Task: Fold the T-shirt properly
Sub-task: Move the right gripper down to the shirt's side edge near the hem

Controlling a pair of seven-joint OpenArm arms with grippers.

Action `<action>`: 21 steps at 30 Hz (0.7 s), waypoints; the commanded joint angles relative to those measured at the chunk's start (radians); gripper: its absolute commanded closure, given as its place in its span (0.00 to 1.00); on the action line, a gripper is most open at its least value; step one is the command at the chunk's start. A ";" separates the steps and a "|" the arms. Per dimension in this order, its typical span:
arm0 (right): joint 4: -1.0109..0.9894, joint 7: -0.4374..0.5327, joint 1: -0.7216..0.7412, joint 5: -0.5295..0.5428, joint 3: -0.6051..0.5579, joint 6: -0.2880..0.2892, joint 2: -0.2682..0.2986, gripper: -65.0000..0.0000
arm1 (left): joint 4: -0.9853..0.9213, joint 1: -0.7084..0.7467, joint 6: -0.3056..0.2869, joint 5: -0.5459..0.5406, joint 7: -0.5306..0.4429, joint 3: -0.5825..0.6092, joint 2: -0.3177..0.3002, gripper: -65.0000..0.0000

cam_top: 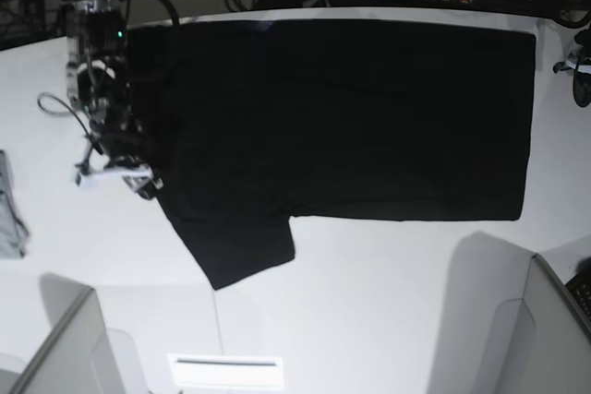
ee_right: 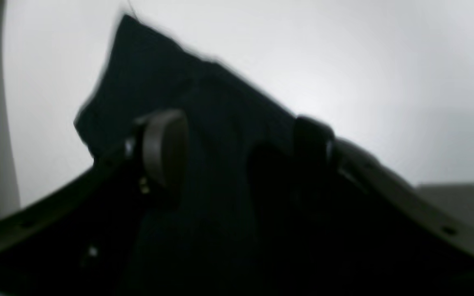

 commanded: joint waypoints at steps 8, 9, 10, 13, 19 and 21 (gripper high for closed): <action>-0.119 0.022 0.139 0.003 0.006 0.009 0.012 0.41 | 0.016 0.001 -0.006 -0.014 -0.021 -0.015 -0.021 1.00; -0.134 0.022 0.157 0.003 0.006 0.009 0.012 0.41 | 0.016 0.001 -0.006 -0.014 -0.021 -0.015 -0.021 1.00; -0.154 0.022 0.174 0.003 0.006 0.009 0.012 0.41 | 0.016 0.001 -0.006 -0.014 -0.021 -0.015 -0.021 1.00; -0.229 0.022 0.242 0.003 0.006 0.009 0.012 0.41 | 0.016 0.001 -0.004 -0.014 -0.021 -0.015 -0.021 1.00; -0.413 0.022 0.381 0.003 0.005 0.066 0.012 0.41 | 0.016 0.001 -0.001 -0.014 -0.021 -0.015 -0.021 1.00; -0.490 0.022 0.431 0.003 0.005 0.128 0.010 0.41 | 0.014 0.001 0.000 -0.014 -0.021 -0.015 -0.021 1.00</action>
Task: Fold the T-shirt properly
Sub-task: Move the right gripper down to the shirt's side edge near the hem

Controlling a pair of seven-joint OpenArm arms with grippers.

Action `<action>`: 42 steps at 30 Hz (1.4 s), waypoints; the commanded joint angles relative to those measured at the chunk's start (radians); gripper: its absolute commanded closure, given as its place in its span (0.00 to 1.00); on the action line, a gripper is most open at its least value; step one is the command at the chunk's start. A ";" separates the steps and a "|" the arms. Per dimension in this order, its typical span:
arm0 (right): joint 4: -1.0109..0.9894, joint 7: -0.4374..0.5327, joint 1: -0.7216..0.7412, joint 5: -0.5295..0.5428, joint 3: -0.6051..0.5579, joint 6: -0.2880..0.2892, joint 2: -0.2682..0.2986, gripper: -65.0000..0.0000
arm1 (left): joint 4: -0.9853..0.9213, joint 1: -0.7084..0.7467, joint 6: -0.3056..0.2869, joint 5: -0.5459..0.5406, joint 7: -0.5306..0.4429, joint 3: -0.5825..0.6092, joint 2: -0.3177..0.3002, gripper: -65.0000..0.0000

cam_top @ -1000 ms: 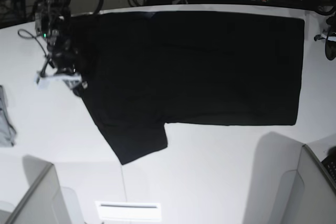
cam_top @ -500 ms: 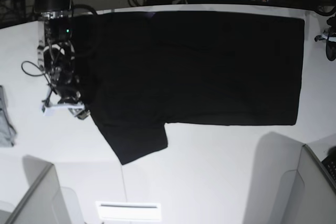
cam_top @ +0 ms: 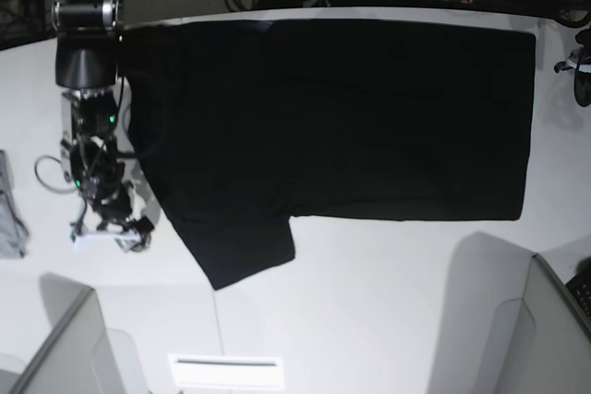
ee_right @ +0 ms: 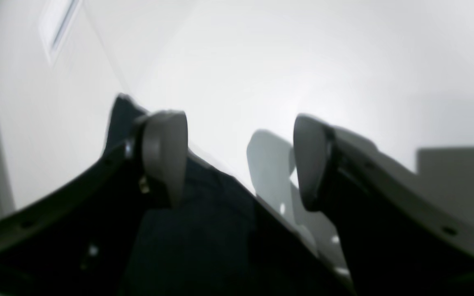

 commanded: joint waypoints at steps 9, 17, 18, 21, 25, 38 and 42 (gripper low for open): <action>-0.244 0.016 0.208 0.005 -0.075 0.116 0.005 0.40 | 0.013 0.001 0.000 -0.016 -0.021 -0.009 -0.021 1.00; -0.480 0.021 0.363 0.007 -0.267 0.211 -0.024 0.40 | 0.008 0.001 0.000 -0.016 -0.021 -0.009 -0.020 1.00; -0.480 0.021 0.365 0.007 -0.275 0.218 -0.026 0.40 | 0.008 0.001 0.000 -0.016 -0.021 -0.009 -0.020 1.00; -0.480 0.019 0.365 0.007 -0.315 0.221 -0.029 0.40 | 0.008 0.001 0.000 -0.016 -0.021 -0.011 -0.020 1.00; -0.480 0.019 0.362 0.007 -0.371 0.221 -0.032 0.40 | 0.008 0.001 0.000 -0.016 -0.021 -0.011 -0.020 1.00; -0.480 -0.022 0.339 0.007 -0.477 0.221 -0.032 0.41 | 0.008 0.001 0.000 -0.016 -0.021 -0.011 -0.020 1.00; -0.465 -0.029 0.330 0.007 -0.479 0.221 -0.032 0.42 | 0.008 0.003 0.000 -0.016 -0.021 -0.011 -0.020 1.00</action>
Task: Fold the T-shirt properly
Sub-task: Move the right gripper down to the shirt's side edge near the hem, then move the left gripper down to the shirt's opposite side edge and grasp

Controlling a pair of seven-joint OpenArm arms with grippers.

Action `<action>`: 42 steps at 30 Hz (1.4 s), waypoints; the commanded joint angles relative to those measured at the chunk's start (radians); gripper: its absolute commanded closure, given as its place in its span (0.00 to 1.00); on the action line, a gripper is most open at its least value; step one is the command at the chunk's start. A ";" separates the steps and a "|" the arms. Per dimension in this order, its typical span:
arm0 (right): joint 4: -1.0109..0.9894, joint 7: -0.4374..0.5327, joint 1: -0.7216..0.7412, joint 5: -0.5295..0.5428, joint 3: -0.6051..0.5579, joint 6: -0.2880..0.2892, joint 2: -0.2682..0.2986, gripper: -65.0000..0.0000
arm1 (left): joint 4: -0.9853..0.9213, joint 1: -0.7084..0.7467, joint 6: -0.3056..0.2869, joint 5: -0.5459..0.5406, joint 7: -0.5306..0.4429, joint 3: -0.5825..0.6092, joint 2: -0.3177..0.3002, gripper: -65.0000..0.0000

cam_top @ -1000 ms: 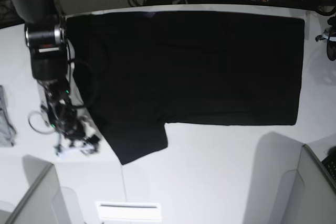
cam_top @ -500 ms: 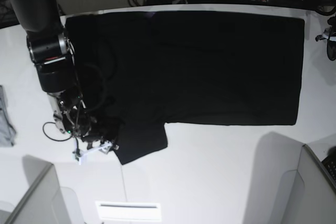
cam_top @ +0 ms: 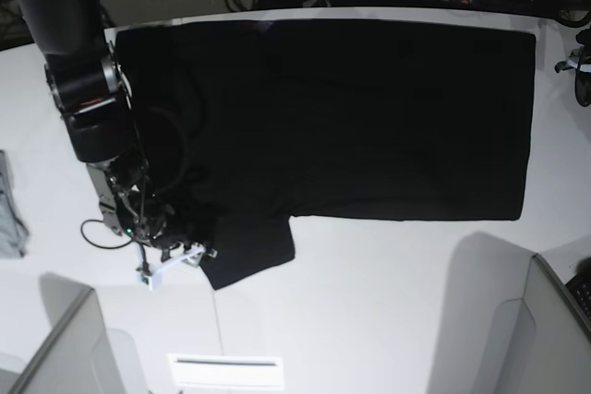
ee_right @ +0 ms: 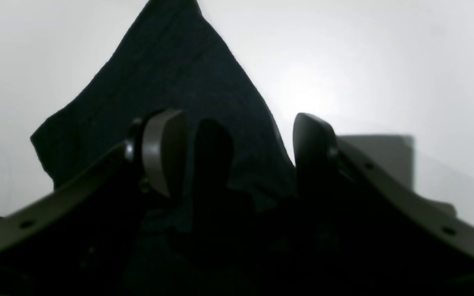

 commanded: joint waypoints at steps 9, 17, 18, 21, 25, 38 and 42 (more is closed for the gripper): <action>0.029 -0.028 -0.002 0.007 -0.004 0.000 0.009 0.80 | 0.014 0.003 -0.003 -0.015 -0.021 -0.010 -0.020 1.00; 0.023 -0.021 -0.002 0.007 -0.004 -0.002 0.014 1.00 | 0.014 0.001 -0.003 -0.015 -0.021 -0.010 -0.023 1.00; 0.023 -0.011 -0.004 0.007 -0.004 -0.002 0.014 1.00 | 0.014 0.001 -0.003 -0.015 -0.021 -0.010 -0.023 1.00; 0.021 -0.007 -0.004 0.007 -0.004 -0.003 0.014 1.00 | 0.014 -0.019 -0.003 -0.015 -0.021 -0.010 -0.023 0.76; 0.021 -0.010 -0.004 0.007 -0.004 -0.003 0.014 1.00 | 0.011 -0.068 -0.002 -0.015 -0.021 -0.008 -0.024 0.33; 0.024 -0.011 -0.004 0.007 -0.004 -0.003 0.009 1.00 | -0.307 -0.476 -0.010 0.372 -0.021 0.125 -0.082 0.14; 0.026 -0.011 -0.004 0.007 -0.004 -0.003 0.009 1.00 | -0.428 -0.570 -0.008 0.381 -0.025 0.201 -0.107 0.14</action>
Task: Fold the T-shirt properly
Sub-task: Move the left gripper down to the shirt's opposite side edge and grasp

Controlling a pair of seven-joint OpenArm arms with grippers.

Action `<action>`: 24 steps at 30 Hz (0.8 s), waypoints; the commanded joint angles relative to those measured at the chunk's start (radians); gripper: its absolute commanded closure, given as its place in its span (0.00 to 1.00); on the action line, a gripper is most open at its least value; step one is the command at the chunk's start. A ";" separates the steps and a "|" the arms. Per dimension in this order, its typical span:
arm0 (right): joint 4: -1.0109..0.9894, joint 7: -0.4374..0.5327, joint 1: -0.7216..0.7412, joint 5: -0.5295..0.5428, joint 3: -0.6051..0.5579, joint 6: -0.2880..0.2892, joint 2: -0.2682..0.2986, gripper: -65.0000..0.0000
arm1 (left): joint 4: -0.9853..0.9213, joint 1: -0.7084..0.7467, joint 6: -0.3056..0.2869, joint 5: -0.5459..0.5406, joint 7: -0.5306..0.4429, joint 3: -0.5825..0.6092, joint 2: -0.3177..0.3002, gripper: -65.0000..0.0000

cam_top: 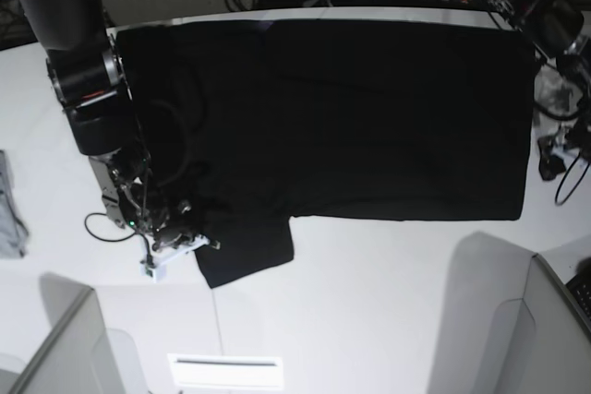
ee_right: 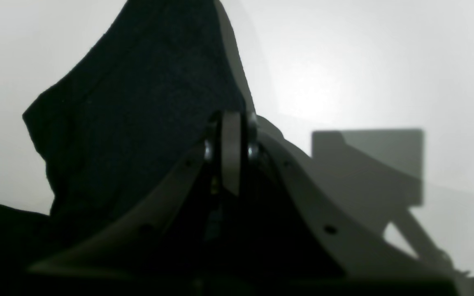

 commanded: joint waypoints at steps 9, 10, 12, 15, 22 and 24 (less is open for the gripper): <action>0.010 -0.011 0.023 -0.004 0.000 -0.003 0.013 1.00 | -0.201 -0.158 0.006 0.017 -0.119 0.081 -0.050 0.14; 0.010 -0.011 0.023 -0.004 0.000 -0.003 0.013 1.00 | -0.224 -0.172 0.006 0.028 -0.122 0.095 -0.050 0.14; 0.010 -0.011 0.023 -0.004 0.000 -0.003 0.013 1.00 | -0.261 -0.192 0.006 0.037 -0.170 0.109 -0.050 0.14; 0.010 -0.011 0.023 -0.004 0.000 -0.003 0.013 1.00 | -0.316 -0.198 0.006 0.038 -0.251 0.112 -0.051 0.14; 0.011 -0.011 0.025 -0.004 0.000 -0.003 0.013 1.00 | -0.480 -0.281 0.006 0.038 -0.285 0.113 -0.076 0.14; 0.011 -0.011 0.025 -0.004 0.000 -0.003 0.013 1.00 | -0.502 -0.295 0.006 0.038 -0.285 0.115 -0.077 0.14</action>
